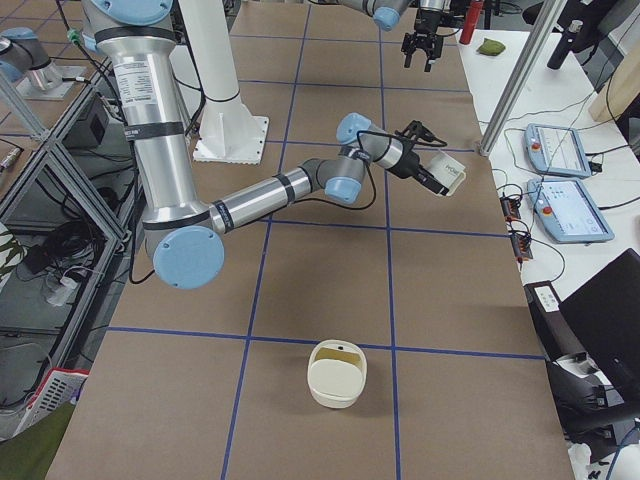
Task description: Left arm hands cup to right arm to dump lemon
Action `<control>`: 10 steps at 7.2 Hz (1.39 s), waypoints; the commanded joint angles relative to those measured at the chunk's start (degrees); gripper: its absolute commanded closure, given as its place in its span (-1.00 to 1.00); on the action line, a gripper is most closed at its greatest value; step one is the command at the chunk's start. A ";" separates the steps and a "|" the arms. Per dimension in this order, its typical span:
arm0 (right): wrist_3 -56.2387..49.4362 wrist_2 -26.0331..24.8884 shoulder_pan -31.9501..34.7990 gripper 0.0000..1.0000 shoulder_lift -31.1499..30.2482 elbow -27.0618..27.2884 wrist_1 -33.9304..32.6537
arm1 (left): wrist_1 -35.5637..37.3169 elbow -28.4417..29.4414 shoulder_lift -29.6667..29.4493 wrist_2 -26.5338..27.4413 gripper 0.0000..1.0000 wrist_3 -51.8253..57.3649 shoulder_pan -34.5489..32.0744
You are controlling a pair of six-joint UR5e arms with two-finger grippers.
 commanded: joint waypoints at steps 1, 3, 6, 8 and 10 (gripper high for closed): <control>0.21 -6.88 -6.75 0.82 2.18 5.25 -7.37 | 0.00 0.10 -0.41 -0.48 -1.00 -0.07 0.46; 0.48 -14.35 -13.08 0.82 4.37 6.05 -8.96 | 0.09 -0.07 -0.85 -0.75 -1.00 -0.25 1.08; 1.44 -17.98 -18.80 0.81 7.00 6.50 -9.24 | -0.61 -0.43 -1.64 -0.93 -1.00 -0.25 3.01; 1.44 -18.07 -21.79 0.79 10.44 6.14 -9.33 | -2.63 -0.60 -2.00 -0.93 -1.00 -0.07 3.98; 1.53 -18.07 -23.38 0.77 11.41 6.14 -9.24 | -3.25 -2.61 0.09 -5.46 -1.00 0.01 2.41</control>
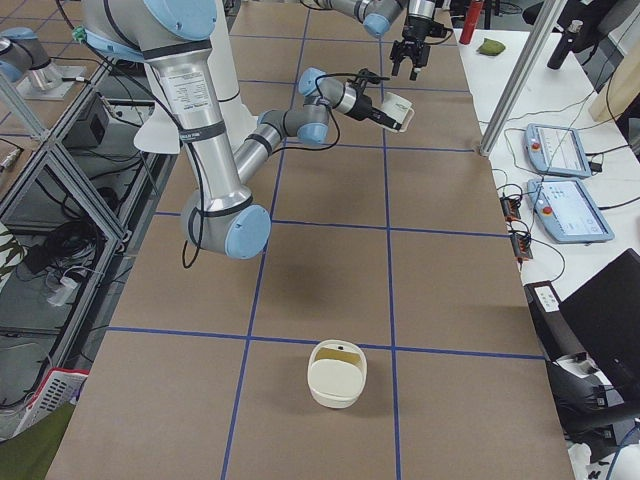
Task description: Left arm hands cup to right arm to dump lemon
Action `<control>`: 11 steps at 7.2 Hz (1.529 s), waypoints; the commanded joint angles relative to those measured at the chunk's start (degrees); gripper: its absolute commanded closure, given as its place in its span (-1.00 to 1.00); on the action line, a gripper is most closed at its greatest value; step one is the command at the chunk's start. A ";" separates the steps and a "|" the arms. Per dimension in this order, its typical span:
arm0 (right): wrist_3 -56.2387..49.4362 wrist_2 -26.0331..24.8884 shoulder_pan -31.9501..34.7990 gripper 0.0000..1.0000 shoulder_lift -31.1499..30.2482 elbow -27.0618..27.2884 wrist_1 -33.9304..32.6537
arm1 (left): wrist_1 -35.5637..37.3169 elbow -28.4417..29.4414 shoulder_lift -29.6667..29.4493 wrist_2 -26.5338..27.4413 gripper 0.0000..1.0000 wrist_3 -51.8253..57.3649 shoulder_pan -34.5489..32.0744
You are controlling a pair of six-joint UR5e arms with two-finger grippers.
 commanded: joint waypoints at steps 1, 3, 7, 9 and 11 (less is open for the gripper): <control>0.12 -0.37 -2.05 0.77 1.13 -0.44 0.03 | -1.34 -3.00 3.70 -4.98 -1.00 0.07 -2.54; 1.44 -3.60 -5.30 0.77 4.28 -2.02 -0.24 | -4.67 -4.95 7.75 -5.44 -1.00 0.07 -2.74; 1.53 -6.26 -7.16 0.77 6.05 -3.43 -0.24 | -4.87 -5.04 7.50 -5.53 -1.00 -0.80 -1.95; 1.53 -6.26 -7.16 0.77 6.23 -3.43 -0.32 | -4.95 -5.12 7.41 -5.44 -1.00 -0.98 -0.37; 1.62 -6.35 -7.16 0.77 6.32 -3.43 -0.24 | -4.95 -5.21 7.32 -5.44 -1.00 -0.98 0.95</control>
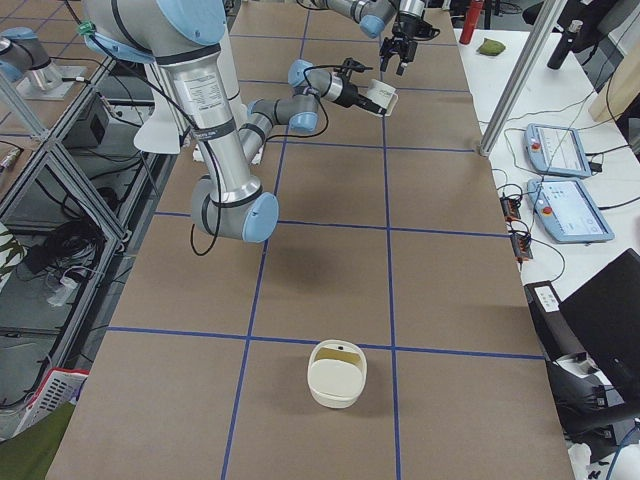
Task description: Left arm hands cup to right arm to dump lemon
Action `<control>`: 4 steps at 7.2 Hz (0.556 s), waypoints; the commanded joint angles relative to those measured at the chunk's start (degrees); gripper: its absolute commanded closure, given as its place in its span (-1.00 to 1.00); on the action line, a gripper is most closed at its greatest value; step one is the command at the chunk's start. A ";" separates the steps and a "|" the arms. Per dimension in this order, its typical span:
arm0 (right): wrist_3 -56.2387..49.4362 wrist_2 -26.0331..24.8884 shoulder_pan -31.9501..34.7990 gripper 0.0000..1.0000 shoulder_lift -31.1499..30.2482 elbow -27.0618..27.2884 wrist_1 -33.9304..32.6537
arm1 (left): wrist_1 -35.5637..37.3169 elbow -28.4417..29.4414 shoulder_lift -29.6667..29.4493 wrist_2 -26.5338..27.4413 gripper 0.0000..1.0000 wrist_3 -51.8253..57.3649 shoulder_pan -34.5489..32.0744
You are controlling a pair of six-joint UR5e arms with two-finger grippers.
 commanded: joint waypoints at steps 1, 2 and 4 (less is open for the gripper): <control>0.06 -0.07 -0.01 0.77 0.08 0.00 0.06 | 0.08 -0.24 -0.30 0.00 -1.00 -0.05 1.30; 0.06 -0.07 -0.01 0.77 0.08 0.00 0.06 | 0.08 -0.85 -0.22 0.09 -1.00 -0.14 2.18; 0.59 -0.07 -0.01 0.77 0.08 0.08 0.06 | 0.08 -0.86 -0.30 0.09 -1.00 -0.06 3.50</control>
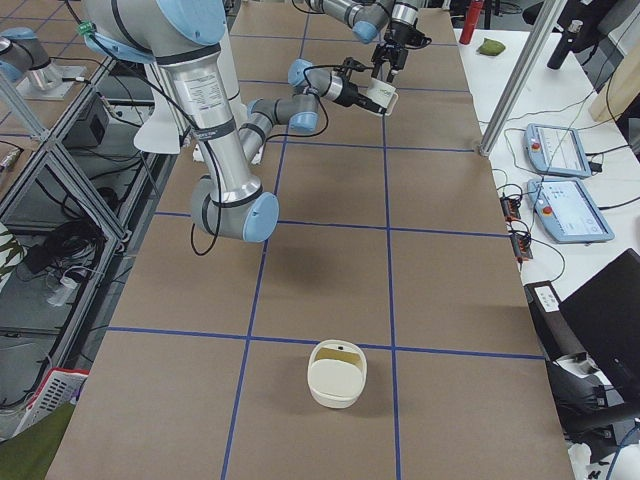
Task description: Left arm hands cup to right arm to dump lemon
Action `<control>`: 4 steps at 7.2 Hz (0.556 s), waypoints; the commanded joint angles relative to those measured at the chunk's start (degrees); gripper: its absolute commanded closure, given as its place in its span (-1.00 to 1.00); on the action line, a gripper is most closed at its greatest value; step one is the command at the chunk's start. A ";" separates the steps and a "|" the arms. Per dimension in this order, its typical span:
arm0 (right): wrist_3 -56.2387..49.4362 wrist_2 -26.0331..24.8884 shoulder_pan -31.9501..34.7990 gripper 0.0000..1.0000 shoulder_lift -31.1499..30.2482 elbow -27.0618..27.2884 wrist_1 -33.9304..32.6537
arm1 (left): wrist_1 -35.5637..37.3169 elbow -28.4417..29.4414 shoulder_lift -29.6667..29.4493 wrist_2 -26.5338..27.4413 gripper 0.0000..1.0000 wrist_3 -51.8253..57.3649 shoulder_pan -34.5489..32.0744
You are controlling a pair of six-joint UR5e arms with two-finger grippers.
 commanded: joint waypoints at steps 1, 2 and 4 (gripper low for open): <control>0.26 0.00 0.00 0.77 0.00 0.04 0.00 | 0.00 -0.08 -0.04 0.10 -0.92 0.06 0.97; 0.26 0.00 0.09 0.77 0.00 0.04 0.00 | 0.00 -0.08 -0.04 0.10 -0.70 -0.03 0.98; 0.26 0.00 0.09 0.76 0.00 0.04 0.09 | 0.00 -0.08 -0.04 0.10 -0.36 -0.03 1.24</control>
